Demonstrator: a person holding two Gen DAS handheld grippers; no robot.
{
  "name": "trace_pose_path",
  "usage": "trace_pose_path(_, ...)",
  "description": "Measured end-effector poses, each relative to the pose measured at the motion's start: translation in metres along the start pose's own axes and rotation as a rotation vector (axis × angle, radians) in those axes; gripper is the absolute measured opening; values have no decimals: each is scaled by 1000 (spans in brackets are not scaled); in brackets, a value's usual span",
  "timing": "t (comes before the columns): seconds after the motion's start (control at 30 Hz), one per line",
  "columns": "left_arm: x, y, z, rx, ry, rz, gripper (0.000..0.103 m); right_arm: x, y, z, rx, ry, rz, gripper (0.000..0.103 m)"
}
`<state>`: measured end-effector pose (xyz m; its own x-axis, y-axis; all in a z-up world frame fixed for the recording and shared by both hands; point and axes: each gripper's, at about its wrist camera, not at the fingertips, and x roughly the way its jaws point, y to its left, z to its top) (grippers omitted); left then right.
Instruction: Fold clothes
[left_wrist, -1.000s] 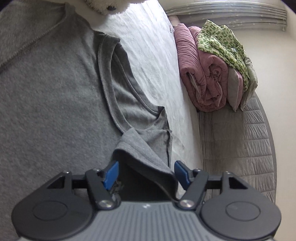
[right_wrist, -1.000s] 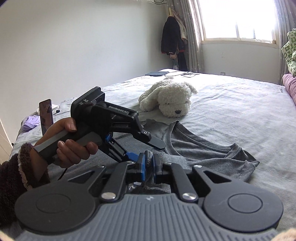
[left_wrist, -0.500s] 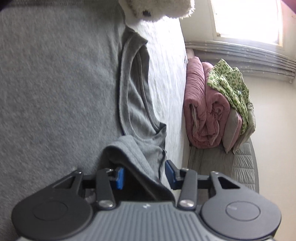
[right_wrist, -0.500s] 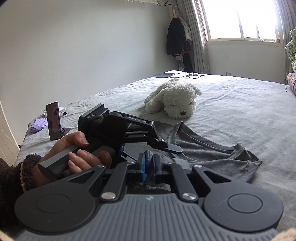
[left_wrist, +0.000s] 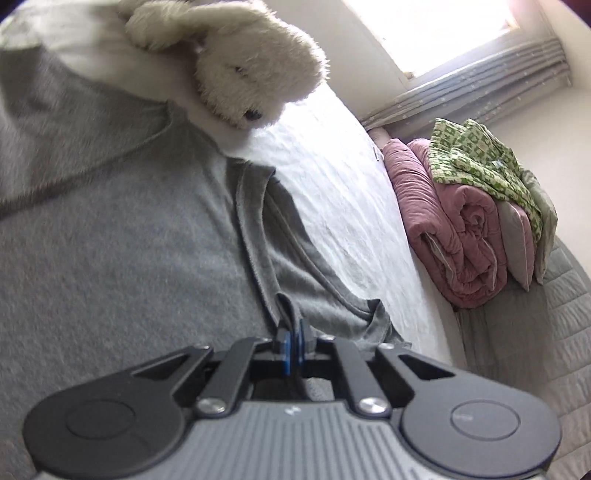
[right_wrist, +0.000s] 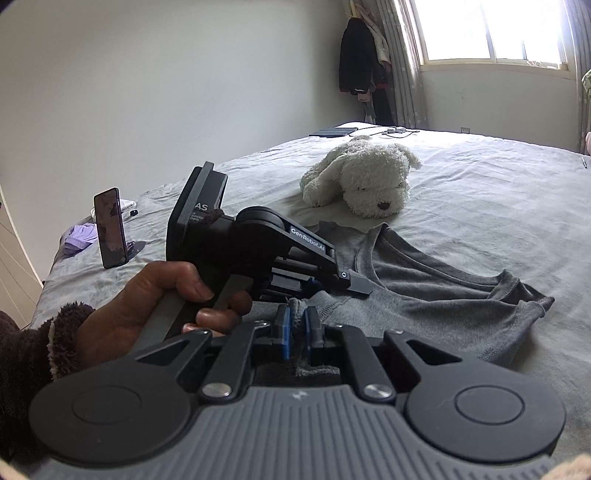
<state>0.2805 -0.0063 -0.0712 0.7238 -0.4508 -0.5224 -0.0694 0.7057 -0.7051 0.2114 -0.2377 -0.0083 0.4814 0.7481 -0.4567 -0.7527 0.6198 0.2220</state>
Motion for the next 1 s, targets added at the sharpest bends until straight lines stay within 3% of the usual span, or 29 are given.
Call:
trace_pose_path(0.1,-4,-3,7,91,-37,24,3,17,5,-2,32,10,-2,9)
trace_pose_path(0.27,-14,-5,8,157,-89,34,3,27,7,-6,51,25,0,9)
trace_pose_path(0.4,-24,-15,7,193,-137,-19,3,19,6,-4,60,-6,-2,9)
trace_pose_path(0.53,-39,-27,4,250,-212,-140,3,14,4,-4,72,-19,6,9)
trace_pose_path(0.63,-41,-36,0,312,-266,-131,3,13,3,-5,78,-19,-5,9)
trace_pose_path(0.87,-49,-32,0,310,-301,-202,3,14,0,-7,101,-20,-14,9)
trace_pose_path(1.0,-44,-25,2,280,-301,-132,3,12,-4,-8,116,-24,-24,9)
